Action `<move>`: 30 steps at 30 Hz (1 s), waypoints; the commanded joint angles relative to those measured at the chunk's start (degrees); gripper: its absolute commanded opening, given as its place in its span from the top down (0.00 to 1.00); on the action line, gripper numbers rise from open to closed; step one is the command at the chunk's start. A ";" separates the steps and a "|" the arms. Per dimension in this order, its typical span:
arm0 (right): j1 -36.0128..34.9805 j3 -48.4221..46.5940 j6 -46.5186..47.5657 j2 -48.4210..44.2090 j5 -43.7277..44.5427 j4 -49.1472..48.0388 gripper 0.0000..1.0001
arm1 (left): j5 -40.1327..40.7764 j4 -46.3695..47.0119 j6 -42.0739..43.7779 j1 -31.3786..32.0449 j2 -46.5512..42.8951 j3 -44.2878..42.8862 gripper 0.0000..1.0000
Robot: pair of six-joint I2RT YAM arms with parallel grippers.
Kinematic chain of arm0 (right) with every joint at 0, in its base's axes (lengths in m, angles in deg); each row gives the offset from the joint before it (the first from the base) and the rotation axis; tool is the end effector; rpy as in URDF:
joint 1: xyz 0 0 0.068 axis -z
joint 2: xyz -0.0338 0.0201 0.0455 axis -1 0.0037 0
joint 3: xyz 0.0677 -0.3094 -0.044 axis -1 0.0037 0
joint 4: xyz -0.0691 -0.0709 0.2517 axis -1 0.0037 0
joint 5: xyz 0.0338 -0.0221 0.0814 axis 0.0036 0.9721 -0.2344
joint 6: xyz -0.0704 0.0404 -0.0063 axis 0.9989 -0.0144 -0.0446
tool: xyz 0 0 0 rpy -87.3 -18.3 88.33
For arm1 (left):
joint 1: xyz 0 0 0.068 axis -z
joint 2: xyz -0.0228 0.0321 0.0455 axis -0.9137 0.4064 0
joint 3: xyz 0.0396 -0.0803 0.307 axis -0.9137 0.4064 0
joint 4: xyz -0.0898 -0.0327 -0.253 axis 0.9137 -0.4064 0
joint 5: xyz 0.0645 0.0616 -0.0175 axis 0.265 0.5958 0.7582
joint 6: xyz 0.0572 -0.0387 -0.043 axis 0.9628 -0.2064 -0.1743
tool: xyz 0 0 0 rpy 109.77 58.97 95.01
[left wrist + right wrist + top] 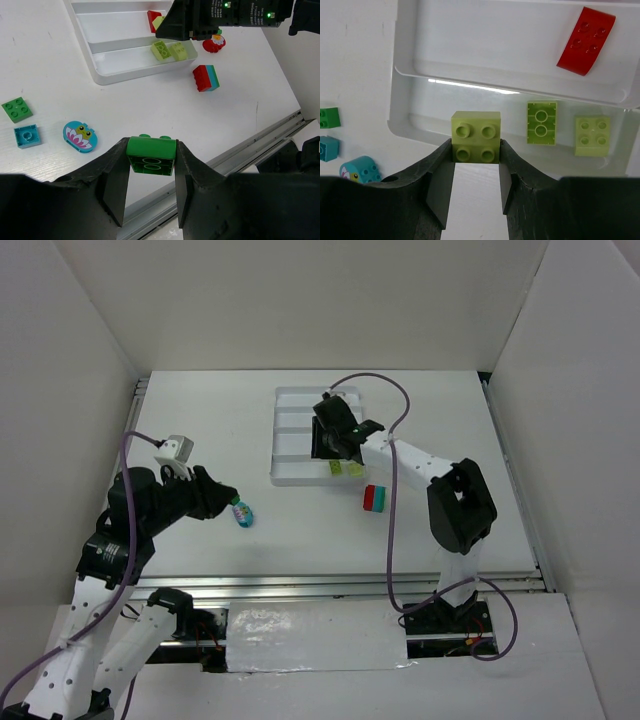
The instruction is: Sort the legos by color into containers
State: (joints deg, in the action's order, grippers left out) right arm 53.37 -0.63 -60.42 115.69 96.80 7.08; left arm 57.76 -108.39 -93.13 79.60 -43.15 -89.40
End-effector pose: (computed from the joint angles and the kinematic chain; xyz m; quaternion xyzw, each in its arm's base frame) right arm 0.3874 0.2713 0.2662 -0.0325 0.9230 0.1375 0.3579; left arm 0.1267 -0.0516 0.3802 0.0149 0.7975 -0.3009 0.5227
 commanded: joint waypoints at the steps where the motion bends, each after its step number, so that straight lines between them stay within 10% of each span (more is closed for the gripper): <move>1: -0.40 -1.68 1.46 -0.81 0.94 -0.66 0.95 | 0.56 1.14 0.41 -0.31 0.03 0.14 1.00; 30: -0.40 1.82 2.17 -3.09 -0.47 -0.74 0.95 | 6.09 0.18 -0.91 -0.31 0.12 0.05 1.00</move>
State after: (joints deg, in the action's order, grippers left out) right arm 53.30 0.39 -59.22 117.28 96.65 7.52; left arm 61.00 -109.19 -93.39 79.60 -42.76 -89.37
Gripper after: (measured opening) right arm 0.440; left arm 0.478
